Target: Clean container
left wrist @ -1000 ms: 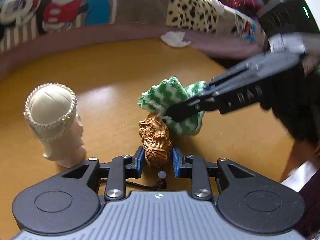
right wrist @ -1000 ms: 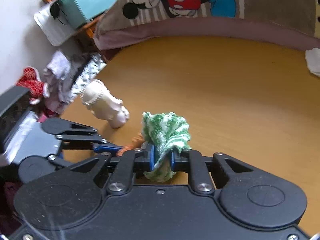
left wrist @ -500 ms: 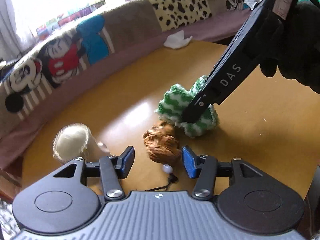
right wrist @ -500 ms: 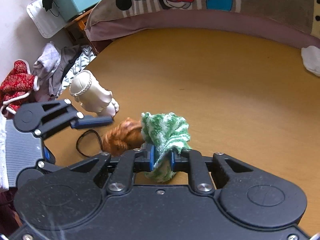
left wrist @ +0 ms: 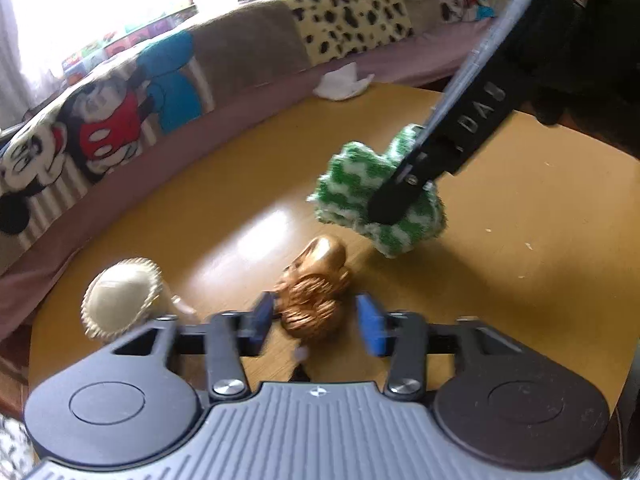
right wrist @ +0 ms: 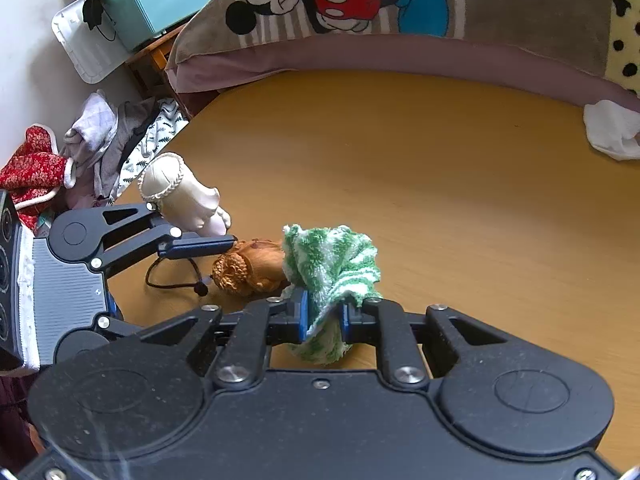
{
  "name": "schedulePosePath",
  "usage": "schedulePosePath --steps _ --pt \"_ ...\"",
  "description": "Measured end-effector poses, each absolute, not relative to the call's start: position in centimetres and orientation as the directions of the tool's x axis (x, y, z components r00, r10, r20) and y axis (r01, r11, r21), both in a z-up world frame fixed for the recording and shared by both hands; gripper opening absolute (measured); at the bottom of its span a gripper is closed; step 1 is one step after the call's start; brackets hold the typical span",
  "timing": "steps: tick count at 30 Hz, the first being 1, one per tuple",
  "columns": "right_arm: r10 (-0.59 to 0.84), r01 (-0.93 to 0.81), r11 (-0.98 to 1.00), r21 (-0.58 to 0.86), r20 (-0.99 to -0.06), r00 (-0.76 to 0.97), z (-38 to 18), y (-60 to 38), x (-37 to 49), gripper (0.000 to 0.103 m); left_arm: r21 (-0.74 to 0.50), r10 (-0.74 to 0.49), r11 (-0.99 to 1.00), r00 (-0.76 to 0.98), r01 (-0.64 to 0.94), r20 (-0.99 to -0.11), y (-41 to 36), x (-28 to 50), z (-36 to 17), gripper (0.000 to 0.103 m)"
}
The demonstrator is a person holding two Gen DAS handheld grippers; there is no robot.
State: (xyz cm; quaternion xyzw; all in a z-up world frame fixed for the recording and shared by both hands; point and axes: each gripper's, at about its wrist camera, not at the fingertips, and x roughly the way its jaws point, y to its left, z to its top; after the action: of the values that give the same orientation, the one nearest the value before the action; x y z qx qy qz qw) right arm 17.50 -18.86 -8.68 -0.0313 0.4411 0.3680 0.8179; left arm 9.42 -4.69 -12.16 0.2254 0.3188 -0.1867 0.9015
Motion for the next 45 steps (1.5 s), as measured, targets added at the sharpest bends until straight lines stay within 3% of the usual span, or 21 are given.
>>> schedulePosePath --steps 6,8,10,14,17,24,30,33,40,45 --pt "0.558 -0.643 0.727 0.243 -0.754 0.346 -8.1 -19.6 17.5 0.014 0.291 -0.257 0.781 0.708 0.553 -0.658 -6.0 8.2 -12.3 0.035" --pt "0.553 -0.647 0.726 0.234 -0.758 0.347 -8.1 -19.7 17.5 0.014 0.269 -0.254 0.799 0.707 0.538 -0.660 -5.8 8.3 -12.4 0.042" --pt "0.556 -0.651 0.721 0.236 -0.758 0.341 -8.1 -19.6 17.4 0.014 0.206 -0.262 0.835 0.698 0.510 -0.667 -5.1 8.8 -12.4 0.048" --pt "0.556 -0.660 0.715 0.231 -0.760 0.336 -8.1 -19.4 17.3 0.014 0.104 -0.311 0.859 0.673 0.501 -0.671 -3.8 9.3 -12.6 0.049" --pt "0.557 -0.665 0.711 0.230 -0.762 0.332 -8.0 -19.2 17.4 0.014 0.142 -0.319 0.839 0.686 0.526 -0.654 -4.2 8.7 -12.6 0.035" --pt "0.559 -0.691 0.692 0.210 -0.762 0.327 -7.5 -18.9 17.0 0.014 0.221 -0.331 0.790 0.702 0.572 -0.631 -5.6 7.8 -11.5 0.034" --pt "0.639 -0.763 0.581 0.283 -0.740 0.212 -6.8 -18.0 15.5 0.014 0.294 -0.298 0.754 0.705 0.587 -0.643 -6.5 7.5 -11.8 0.034" --pt "0.682 -0.796 0.513 0.321 -0.716 0.150 -6.4 -17.5 14.6 0.014 0.296 -0.295 0.755 0.707 0.585 -0.643 -6.4 7.6 -11.6 0.034" --pt "0.578 -0.741 0.634 0.224 -0.773 0.261 -6.9 -18.6 15.6 0.014 0.292 -0.297 0.759 0.709 0.582 -0.640 -6.4 7.8 -11.4 0.034" --pt "0.662 -0.822 0.507 0.259 -0.727 0.179 -6.2 -17.4 13.8 0.014 0.286 -0.301 0.759 0.705 0.585 -0.642 -6.6 7.9 -11.3 0.034"
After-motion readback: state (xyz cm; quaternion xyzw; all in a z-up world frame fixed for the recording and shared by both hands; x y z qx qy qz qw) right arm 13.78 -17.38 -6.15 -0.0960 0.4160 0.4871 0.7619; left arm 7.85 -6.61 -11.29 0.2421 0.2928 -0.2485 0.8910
